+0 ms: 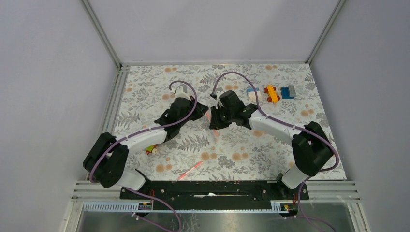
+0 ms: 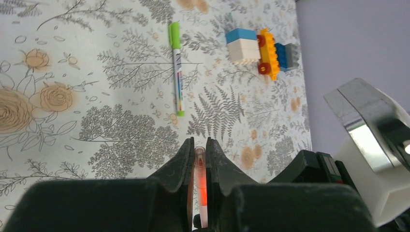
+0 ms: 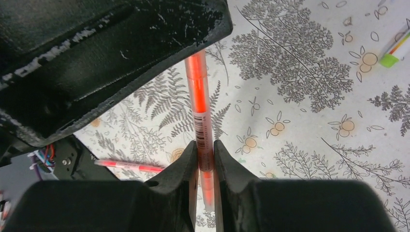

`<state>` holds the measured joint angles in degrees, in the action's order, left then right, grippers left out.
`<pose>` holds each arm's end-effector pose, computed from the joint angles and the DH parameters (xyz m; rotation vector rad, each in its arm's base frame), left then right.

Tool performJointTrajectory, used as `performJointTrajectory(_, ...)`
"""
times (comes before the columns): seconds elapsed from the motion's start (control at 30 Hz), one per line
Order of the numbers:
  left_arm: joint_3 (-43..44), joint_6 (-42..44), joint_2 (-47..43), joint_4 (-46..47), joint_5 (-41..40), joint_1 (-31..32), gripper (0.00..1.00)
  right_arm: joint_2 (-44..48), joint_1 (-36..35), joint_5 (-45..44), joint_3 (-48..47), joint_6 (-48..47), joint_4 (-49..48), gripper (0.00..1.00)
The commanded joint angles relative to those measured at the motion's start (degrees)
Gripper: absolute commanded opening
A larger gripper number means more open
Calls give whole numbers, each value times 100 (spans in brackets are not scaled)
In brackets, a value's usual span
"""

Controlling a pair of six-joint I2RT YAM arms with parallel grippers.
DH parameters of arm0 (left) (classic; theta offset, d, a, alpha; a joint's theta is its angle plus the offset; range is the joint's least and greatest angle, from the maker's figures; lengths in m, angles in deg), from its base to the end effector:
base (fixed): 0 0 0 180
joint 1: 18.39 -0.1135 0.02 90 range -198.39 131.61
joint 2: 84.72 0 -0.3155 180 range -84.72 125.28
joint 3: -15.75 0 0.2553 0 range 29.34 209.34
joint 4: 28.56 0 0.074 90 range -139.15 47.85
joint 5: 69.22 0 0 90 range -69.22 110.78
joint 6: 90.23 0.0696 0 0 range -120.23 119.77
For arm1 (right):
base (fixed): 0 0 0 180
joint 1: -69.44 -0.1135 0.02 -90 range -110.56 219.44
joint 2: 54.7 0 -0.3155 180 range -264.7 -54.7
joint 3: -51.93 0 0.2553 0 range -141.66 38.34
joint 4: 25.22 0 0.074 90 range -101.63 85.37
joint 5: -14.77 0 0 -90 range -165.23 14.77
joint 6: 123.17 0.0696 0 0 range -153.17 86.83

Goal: Insert the pens into the pen caps

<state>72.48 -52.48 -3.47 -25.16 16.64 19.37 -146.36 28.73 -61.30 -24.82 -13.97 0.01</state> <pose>0.2703 -0.2030 0.2677 -0.3112 2.0422 -0.9487 0.2802 0.2632 0.2719 -0.5770 2.3133 0.8044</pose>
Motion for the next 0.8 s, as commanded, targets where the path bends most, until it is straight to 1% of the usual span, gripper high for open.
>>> performJointTrajectory(0.0, -123, -56, 342, -1838, 1237, 343, 0, 20, 166, -1358, -778, 271, -2079, 0)
performJointTrajectory(0.27, -180, -126, 344, -1721, 1227, 334, 0, 273, 158, -1353, -362, 292, -2173, 0)
performJointTrajectory(0.3, -164, -123, 321, -1719, 1219, 337, 1, 332, 166, -1321, -303, 294, -2163, 0)
performJointTrajectory(0.33, -138, -118, 290, -1725, 1196, 332, 5, 389, 164, -1296, -235, 295, -2158, 0)
performJointTrajectory(0.4, -94, -113, 197, -1615, 1136, 337, 17, 520, 167, -1259, -57, 296, -2157, 0)
performJointTrajectory(0.5, 13, -74, -56, -1582, 984, 327, 41, 761, 168, -1243, 291, 305, -2144, 0)
performJointTrajectory(0.53, 78, -48, -156, -1637, 866, 316, 52, 842, 167, -1239, 434, 296, -2117, 0)
performJointTrajectory(0.57, 152, -8, -289, -1684, 806, 307, 58, 935, 161, -1250, 573, 288, -2069, 0)
performJointTrajectory(0.67, 513, 152, -667, -2271, 517, 294, 79, 1256, 168, -1334, 934, 290, -1883, 0)
performJointTrajectory(0.7, 587, 195, -810, -2405, 449, 292, 93, 1373, 164, -1362, 1046, 303, -1820, 0)
performJointTrajectory(0.73, 643, 242, -972, -2512, 276, 287, 98, 1499, 160, -1431, 1135, 328, -1737, 0)
performJointTrajectory(0.77, 692, 302, -1119, -2606, 190, 278, 99, 1618, 165, -1532, 1223, 323, -1652, 0)
